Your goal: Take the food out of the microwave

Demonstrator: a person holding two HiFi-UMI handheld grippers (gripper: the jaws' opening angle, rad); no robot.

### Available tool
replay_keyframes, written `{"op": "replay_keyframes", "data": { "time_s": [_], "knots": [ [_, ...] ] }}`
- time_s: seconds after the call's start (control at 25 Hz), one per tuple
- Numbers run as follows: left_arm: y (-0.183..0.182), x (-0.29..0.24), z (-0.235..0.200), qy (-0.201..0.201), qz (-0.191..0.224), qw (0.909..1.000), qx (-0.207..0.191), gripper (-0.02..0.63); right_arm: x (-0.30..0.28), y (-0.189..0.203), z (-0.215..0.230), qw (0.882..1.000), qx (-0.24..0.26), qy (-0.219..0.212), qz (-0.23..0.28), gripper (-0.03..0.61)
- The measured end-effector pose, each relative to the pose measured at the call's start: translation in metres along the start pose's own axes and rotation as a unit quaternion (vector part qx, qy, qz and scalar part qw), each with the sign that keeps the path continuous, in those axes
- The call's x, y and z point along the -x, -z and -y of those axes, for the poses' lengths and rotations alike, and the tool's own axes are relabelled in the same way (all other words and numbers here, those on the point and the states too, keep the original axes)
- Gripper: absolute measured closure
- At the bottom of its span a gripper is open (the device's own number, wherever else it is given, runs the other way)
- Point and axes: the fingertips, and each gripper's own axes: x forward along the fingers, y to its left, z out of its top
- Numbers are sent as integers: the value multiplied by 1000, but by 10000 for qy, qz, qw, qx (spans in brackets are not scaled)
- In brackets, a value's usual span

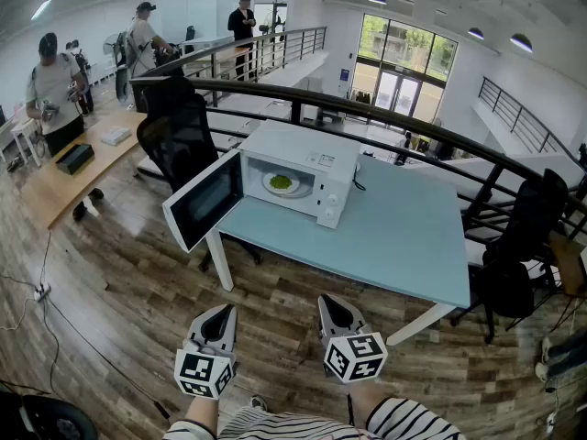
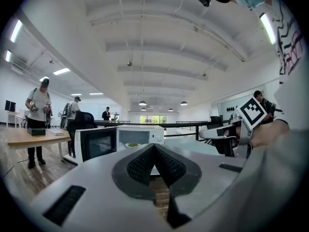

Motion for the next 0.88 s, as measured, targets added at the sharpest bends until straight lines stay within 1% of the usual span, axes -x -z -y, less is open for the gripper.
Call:
{"op": "replay_keyframes", "data": {
  "time_s": [0.16,0.32,0.44,0.48,0.52,0.56,0.6,0.64,0.72,0.88],
  "knots": [
    [5,-3,-12,77,5,9999,-68,592,-11,6,-8,10000,-62,17,-13,552],
    [6,-10,-15,474,77,9988,-8,590,-23,11,-17,9999,-135,8,-6,549],
    [9,-15,-21,700,-12,9975,-38,584,-33,12,-25,9999,-156,20,66,548],
    [12,-17,-25,750,-56,9972,-30,549,-36,12,-27,9998,-193,24,104,546],
    [15,-18,-29,792,-102,9968,-5,468,-40,13,-30,9996,-234,35,140,541],
    [18,-19,-33,838,-142,9964,24,406,-44,14,-32,9995,-278,49,158,496],
    [21,-20,-37,894,-174,9958,43,399,-48,16,-34,9993,-324,66,152,397],
    [23,-20,-40,959,-200,9952,43,399,-52,18,-36,9992,-366,86,138,371],
    [28,-20,-48,1056,-249,9941,27,399,-58,20,-40,9990,-403,151,129,371],
    [30,-24,-63,1082,-290,9937,99,399,-70,18,-45,9987,-445,230,125,370]
  ]
}}
